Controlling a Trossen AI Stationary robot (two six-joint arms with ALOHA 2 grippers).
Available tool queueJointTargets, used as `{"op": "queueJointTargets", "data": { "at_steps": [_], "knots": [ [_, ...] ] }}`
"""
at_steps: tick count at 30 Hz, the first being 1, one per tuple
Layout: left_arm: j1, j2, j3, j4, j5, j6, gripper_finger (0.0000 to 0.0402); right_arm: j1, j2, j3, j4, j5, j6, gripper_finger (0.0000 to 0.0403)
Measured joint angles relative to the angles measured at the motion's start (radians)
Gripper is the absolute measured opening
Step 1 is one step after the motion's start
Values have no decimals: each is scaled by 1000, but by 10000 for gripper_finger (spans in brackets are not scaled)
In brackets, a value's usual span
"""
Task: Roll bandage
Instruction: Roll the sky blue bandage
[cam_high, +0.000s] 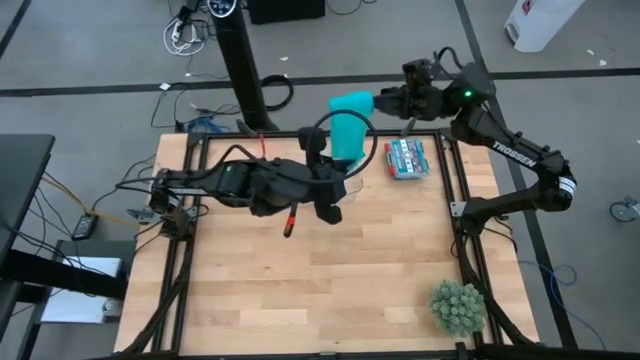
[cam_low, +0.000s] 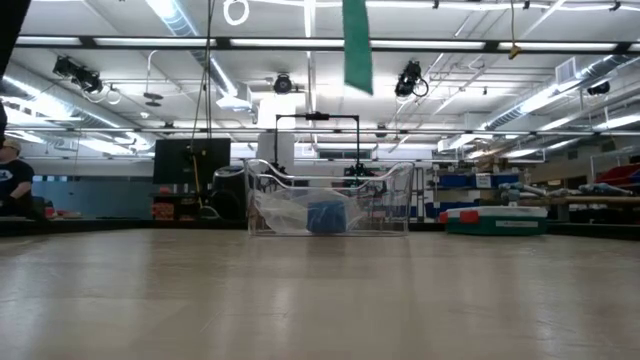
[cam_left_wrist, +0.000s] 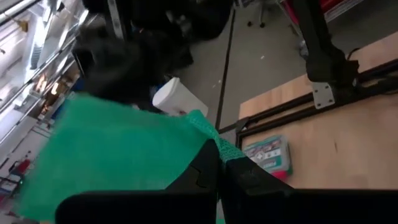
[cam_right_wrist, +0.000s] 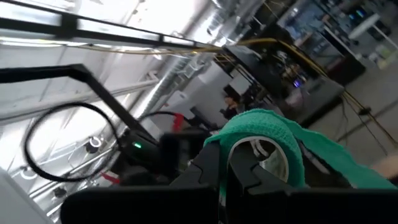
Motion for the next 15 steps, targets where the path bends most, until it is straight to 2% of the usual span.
{"op": "queueJointTargets", "data": {
  "at_steps": [11,15],
  "knots": [
    [48,29,0,79,13,-40,10,27,-1,88,-20,-31,-57,0],
    [62,34,0,104,76,-136,45,28,-1,88,-46,-42,-77,0]
  ]
}}
